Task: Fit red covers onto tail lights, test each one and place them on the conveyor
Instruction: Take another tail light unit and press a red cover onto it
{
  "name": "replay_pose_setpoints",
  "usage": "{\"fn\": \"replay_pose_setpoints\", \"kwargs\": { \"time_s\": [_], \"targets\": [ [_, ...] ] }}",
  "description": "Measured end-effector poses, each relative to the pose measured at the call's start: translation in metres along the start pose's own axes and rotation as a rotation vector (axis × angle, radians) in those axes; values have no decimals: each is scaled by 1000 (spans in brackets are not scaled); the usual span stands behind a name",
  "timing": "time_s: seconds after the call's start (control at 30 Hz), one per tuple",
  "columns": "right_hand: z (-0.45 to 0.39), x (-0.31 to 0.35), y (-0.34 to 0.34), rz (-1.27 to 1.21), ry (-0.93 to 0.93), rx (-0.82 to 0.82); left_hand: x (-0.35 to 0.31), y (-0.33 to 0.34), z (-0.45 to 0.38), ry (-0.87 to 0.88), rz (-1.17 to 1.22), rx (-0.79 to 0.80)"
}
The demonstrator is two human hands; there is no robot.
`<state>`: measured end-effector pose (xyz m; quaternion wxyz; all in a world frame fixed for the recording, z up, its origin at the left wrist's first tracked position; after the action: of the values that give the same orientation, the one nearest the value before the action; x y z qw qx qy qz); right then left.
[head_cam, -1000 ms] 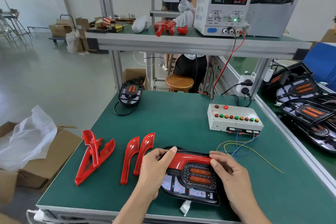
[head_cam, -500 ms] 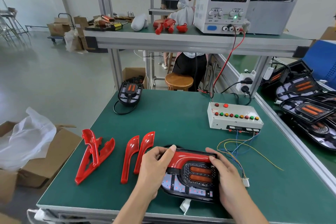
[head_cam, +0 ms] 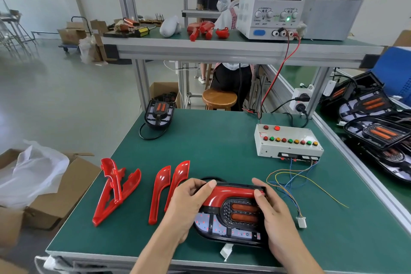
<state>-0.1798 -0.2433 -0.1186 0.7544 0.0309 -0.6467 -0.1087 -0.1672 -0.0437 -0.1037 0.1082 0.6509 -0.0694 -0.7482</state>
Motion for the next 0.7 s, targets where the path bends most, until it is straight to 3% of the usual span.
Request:
{"fn": "replay_pose_setpoints", "kwargs": {
  "time_s": [0.43, 0.7],
  "targets": [
    [-3, -1, -2, 17, 5, -21, -1, -1, 2, 36, -236, 87],
    [-4, 1, -1, 7, 20, -16, -2, 2, -1, 77, -246, 17]
  ]
}}
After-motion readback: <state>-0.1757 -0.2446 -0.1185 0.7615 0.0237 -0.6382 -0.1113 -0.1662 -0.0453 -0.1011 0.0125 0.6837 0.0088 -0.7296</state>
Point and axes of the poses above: each hand's wrist, its own z-axis away from the middle knuckle, its own y-axis out of the palm, x = y × z, the point moved 1 cm from there along -z, towards the middle knuckle, and after that the axes turned 9 degrees about z, right-handed, at the moved point
